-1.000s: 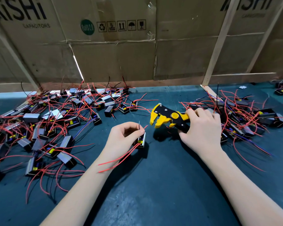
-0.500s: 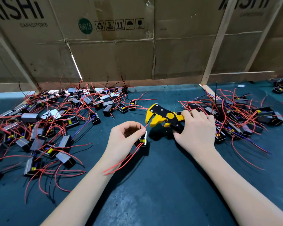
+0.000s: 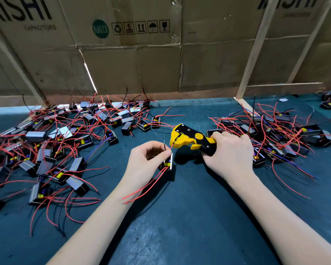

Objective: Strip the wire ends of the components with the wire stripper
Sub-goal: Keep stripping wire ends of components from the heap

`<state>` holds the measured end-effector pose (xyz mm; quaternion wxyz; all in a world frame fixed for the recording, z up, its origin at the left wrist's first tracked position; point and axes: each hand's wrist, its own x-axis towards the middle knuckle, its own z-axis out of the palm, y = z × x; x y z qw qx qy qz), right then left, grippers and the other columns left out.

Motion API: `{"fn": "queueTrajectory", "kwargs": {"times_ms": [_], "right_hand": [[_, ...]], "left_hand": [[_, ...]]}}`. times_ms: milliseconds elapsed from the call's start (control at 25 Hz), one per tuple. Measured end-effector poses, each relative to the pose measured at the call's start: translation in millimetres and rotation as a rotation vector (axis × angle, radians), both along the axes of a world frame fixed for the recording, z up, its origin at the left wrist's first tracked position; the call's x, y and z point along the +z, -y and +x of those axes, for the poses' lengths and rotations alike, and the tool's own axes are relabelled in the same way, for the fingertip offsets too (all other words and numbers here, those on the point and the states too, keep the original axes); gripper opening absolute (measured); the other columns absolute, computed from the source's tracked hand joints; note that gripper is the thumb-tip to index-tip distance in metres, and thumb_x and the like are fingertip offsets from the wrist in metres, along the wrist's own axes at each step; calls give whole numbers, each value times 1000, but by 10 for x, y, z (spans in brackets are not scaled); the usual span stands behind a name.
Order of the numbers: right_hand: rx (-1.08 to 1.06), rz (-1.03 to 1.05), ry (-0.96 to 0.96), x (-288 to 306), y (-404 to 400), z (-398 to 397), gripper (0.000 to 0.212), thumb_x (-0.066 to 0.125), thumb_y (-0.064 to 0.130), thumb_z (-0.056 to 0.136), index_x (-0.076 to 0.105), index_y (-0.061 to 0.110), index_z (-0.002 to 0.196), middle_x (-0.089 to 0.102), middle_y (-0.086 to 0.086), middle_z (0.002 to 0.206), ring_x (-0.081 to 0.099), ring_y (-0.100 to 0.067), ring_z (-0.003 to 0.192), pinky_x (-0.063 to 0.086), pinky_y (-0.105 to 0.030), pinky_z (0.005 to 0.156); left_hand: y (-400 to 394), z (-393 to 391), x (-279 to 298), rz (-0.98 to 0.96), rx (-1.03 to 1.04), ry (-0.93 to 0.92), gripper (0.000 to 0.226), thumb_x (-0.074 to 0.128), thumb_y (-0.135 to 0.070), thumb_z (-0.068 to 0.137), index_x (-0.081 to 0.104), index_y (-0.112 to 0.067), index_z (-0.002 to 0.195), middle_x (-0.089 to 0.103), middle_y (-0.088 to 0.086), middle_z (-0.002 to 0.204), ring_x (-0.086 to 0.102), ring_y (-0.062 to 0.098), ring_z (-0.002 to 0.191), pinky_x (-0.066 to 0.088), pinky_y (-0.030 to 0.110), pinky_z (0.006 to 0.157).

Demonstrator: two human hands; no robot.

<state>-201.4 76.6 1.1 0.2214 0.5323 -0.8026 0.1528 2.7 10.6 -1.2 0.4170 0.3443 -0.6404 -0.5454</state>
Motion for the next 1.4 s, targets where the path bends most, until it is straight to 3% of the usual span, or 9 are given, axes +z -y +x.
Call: {"fn": "queueTrajectory", "kwargs": {"times_ms": [200,320,520,680,840,1120,1200,1280,1400], "right_hand": [[-26,-18,21,47,-26,19,30,78,41,61,63,18,72,63,-7,67,62,-31,67,30,-29,57],[-17,-156,-38,48,-31,-26,45,81,36,57,64,12,90,62,-10,82,59,-33,79,34,-39,72],[-50,-199,38,20,-48,-145,46,80,40,63,64,11,95,62,-10,87,59,-33,88,34,-40,77],[-45,-235,100,26,-49,-194,45,79,39,64,64,12,97,64,-9,90,59,-34,89,35,-41,78],[-7,-283,117,44,-43,-176,44,79,37,64,65,13,99,65,-7,92,60,-34,90,35,-41,78],[30,-286,126,29,-41,-163,39,80,34,65,65,13,94,64,-6,86,61,-33,87,34,-38,74],[29,-287,127,23,-32,-174,39,81,33,64,65,14,94,64,-6,86,61,-33,86,34,-38,73],[29,-287,128,7,-27,-178,39,81,33,62,65,15,93,64,-5,86,61,-32,86,34,-38,73],[36,-280,121,-14,-16,-188,39,81,33,61,64,16,91,63,-4,84,61,-32,84,33,-38,73]], "left_hand": [[-2,25,3,-84,38,82,7,75,-11,82,72,-16,78,71,-1,80,62,13,72,51,28,73],[13,39,8,-165,80,159,11,73,-9,84,69,-19,84,69,-6,81,62,13,70,51,26,73],[68,52,87,-29,-149,-23,57,57,7,92,38,-16,141,50,2,140,53,12,128,46,25,103],[456,404,97,-524,522,567,58,66,-20,91,41,-7,142,48,11,142,43,24,131,32,39,109],[637,672,-37,-404,573,1027,48,60,-21,92,49,-9,137,55,18,133,42,39,124,36,48,100],[627,652,-63,-557,584,862,14,70,-13,86,65,-10,99,60,13,100,49,35,101,43,41,81],[575,613,12,-589,574,663,10,69,-10,87,65,-10,97,59,8,98,55,28,96,43,31,80],[488,546,119,-680,427,438,10,68,-5,87,65,-9,96,61,4,94,58,17,86,45,20,78],[327,417,148,-846,14,533,11,66,-10,81,66,-9,92,60,0,90,57,15,80,49,29,78]]}}
